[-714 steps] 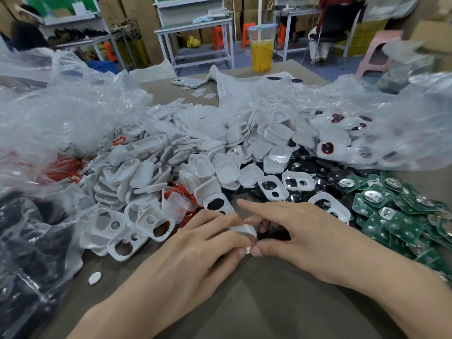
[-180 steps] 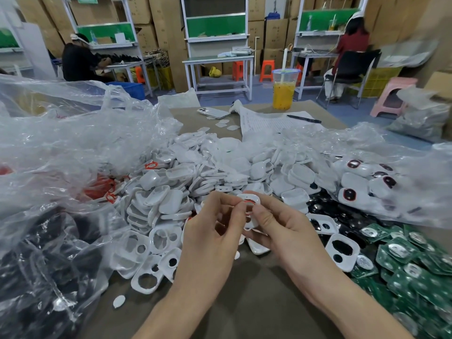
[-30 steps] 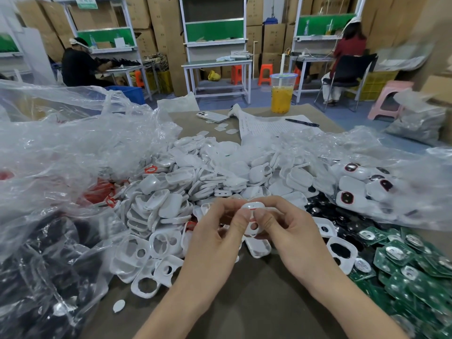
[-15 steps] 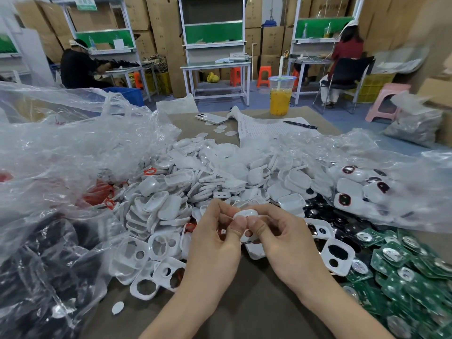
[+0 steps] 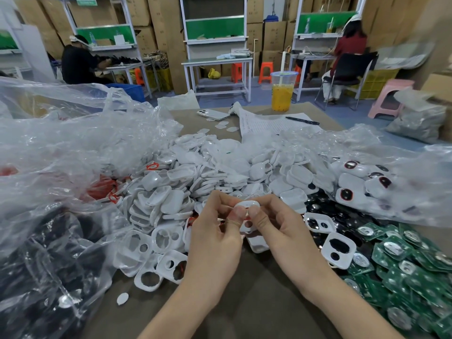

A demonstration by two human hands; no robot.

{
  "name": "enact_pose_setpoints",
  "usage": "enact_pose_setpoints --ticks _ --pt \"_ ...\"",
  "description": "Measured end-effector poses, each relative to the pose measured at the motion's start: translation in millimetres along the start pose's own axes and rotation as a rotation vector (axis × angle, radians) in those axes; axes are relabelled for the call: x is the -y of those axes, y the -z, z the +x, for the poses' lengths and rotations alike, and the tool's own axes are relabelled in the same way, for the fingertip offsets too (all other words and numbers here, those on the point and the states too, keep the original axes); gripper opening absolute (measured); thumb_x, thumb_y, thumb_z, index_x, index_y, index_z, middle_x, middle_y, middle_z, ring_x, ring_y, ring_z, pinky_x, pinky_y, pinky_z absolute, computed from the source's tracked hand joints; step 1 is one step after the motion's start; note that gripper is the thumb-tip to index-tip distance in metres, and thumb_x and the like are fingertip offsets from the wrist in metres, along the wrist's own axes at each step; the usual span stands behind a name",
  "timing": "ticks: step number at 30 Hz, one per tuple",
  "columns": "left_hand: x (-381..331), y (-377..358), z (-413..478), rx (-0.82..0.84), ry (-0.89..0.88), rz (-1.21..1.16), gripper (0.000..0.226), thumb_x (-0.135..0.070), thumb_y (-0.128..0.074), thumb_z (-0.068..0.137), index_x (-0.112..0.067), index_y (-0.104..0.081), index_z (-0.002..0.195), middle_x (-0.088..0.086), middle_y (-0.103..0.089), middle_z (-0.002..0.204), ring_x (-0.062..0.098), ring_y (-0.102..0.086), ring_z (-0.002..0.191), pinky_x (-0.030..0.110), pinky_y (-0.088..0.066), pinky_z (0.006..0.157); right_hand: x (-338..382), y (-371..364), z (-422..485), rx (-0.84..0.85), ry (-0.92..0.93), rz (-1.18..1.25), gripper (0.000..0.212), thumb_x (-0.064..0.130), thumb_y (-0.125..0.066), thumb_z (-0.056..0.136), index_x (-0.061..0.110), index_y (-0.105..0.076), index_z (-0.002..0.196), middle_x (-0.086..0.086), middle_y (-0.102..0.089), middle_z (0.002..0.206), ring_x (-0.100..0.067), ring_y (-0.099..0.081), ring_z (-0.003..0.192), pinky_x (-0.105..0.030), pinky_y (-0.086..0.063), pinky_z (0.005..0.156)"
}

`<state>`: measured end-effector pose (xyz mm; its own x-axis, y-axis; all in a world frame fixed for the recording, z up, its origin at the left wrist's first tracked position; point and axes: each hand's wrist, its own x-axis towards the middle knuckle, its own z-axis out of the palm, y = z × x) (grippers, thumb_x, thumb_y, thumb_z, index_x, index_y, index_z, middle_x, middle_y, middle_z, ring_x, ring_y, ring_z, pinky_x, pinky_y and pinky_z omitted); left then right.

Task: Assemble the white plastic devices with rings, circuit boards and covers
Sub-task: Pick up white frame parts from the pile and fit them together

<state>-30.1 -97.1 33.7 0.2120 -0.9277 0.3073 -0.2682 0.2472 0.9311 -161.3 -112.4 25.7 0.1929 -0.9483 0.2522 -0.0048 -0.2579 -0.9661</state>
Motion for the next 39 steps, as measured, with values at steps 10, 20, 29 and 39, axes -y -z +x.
enact_pose_setpoints --ticks 10,20,29,39 --pt "2.8 3.3 -0.3 0.024 -0.070 0.060 0.027 -0.016 -0.060 0.099 -0.039 -0.057 0.084 -0.018 -0.069 0.082 0.001 -0.060 0.064 0.015 -0.045 0.062 2.0 -3.1 0.7 -0.027 0.042 0.002 0.016 0.044 -0.057 0.093 0.035 -0.070 0.095 0.002 -0.074 0.086 -0.010 -0.070 0.083 -0.022 -0.056 0.074" --pt "7.3 12.9 3.4 -0.002 -0.106 0.119 0.019 -0.035 -0.048 0.103 -0.049 -0.061 0.101 -0.023 -0.069 0.086 0.001 -0.064 0.075 0.012 -0.047 0.062 8.0 4.5 10.5 -0.192 -0.127 0.469 0.024 0.033 -0.057 0.088 0.013 -0.070 0.093 0.002 -0.069 0.079 -0.020 -0.072 0.073 -0.028 -0.059 0.064" --pt "12.6 16.7 3.7 -0.010 -0.139 0.283 0.020 -0.040 -0.042 0.100 -0.052 -0.055 0.109 -0.026 -0.065 0.094 0.001 -0.060 0.076 0.015 -0.044 0.062 15.7 28.3 19.5 -0.336 -0.336 1.009 0.033 0.036 -0.049 0.102 0.010 -0.068 0.110 -0.007 -0.067 0.078 -0.015 -0.064 0.060 -0.025 -0.056 0.054" --pt "8.2 -0.7 -14.3 0.368 -0.474 0.695 0.023 -0.036 -0.051 0.100 -0.026 -0.064 0.117 -0.013 -0.062 0.106 0.009 -0.056 0.105 0.031 -0.040 0.096 19.8 39.4 21.8 -0.538 -0.194 0.732 0.030 0.038 -0.050 0.104 0.015 -0.070 0.106 0.004 -0.058 0.068 -0.008 -0.050 0.049 -0.019 -0.043 0.044"
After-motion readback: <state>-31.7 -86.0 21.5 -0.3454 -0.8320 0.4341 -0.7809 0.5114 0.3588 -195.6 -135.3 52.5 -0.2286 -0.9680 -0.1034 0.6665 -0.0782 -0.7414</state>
